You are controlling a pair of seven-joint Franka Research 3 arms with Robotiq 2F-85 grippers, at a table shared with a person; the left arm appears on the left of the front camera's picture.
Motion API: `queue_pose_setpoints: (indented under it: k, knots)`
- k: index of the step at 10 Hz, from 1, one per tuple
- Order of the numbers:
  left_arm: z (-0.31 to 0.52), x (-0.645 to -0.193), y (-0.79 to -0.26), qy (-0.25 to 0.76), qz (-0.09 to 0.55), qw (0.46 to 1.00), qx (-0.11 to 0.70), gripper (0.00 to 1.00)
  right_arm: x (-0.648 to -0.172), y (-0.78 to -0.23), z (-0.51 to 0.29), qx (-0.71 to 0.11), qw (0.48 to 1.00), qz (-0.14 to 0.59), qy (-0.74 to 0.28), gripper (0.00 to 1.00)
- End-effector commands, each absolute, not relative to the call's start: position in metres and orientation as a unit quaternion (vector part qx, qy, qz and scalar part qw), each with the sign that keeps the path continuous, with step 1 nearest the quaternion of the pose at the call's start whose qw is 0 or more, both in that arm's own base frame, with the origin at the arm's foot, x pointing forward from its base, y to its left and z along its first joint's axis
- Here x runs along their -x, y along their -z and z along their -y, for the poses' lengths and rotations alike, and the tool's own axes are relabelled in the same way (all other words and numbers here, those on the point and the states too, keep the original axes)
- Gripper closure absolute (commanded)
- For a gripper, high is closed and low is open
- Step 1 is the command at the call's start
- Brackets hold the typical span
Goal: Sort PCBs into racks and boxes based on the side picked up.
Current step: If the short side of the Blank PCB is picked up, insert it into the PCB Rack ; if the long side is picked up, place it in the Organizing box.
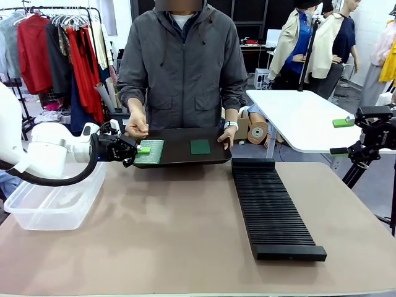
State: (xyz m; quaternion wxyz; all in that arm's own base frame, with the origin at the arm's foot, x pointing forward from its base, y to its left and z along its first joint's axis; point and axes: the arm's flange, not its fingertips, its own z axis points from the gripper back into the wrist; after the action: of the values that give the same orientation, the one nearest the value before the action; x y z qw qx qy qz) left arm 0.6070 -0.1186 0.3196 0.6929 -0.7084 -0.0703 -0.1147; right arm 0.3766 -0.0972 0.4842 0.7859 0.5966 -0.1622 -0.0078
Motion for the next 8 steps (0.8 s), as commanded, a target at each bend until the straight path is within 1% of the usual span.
queue_pose_setpoints:
  k: [1, 8]
  knots:
    - [0.12, -0.6071, -0.3204, 0.116, 0.072, 0.691, 0.71, 1.0, -0.3747, -0.4865, 0.0947, -0.6, 0.782, 0.171, 0.01, 0.0]
    - [0.12, -0.6071, -0.3204, 0.116, 0.072, 0.691, 0.71, 1.0, -0.3747, -0.4865, 0.0947, -0.6, 0.782, 0.171, 0.01, 0.0]
